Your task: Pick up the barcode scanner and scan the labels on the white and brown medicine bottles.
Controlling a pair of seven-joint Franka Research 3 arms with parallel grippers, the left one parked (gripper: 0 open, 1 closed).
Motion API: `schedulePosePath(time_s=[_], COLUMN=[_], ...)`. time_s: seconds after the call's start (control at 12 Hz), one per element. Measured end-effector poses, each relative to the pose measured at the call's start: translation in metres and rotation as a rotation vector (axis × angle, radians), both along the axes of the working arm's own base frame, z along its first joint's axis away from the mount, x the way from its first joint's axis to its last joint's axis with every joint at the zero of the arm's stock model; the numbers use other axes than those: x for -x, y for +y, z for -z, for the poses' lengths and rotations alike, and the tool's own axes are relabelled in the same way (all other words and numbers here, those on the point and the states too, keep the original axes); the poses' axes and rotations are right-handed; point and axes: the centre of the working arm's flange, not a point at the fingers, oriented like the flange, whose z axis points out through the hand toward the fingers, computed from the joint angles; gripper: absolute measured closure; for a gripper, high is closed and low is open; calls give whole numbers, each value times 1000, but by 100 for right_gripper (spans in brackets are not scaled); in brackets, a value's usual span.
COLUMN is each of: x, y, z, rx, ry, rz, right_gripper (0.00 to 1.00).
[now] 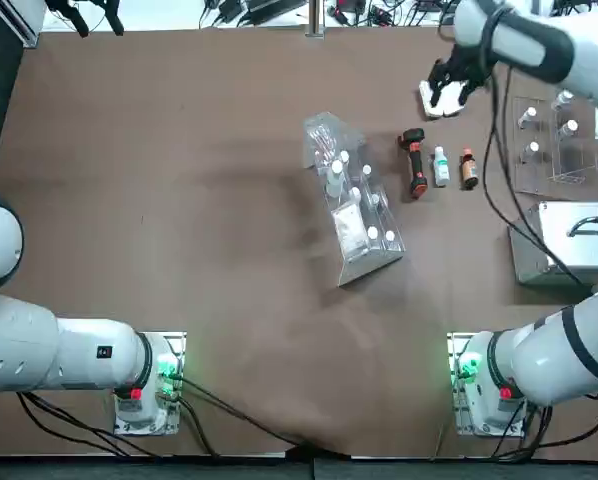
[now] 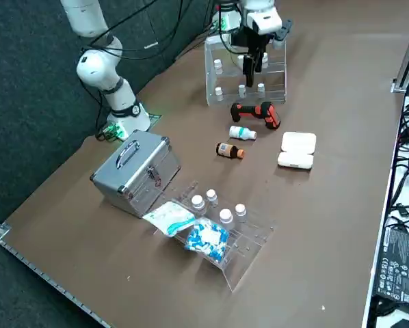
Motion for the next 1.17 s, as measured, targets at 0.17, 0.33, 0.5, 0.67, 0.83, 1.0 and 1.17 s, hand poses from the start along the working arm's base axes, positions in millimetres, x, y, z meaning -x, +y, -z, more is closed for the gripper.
schedulePosePath(time_s=[0.17,0.33,0.5,0.67,0.83,1.0,1.17], x=[13,23,33,40,41,40,40], y=[12,17,17,15,15,14,14], z=[33,58,82,101,111,115,118], rx=[4,-2,-8,-5,-2,-1,1], ry=[-10,-49,-89,-94,-96,-101,-98], rz=[1,-10,-13,-13,-13,-11,-11], right_gripper=[1,1,4,8,8,8,11])
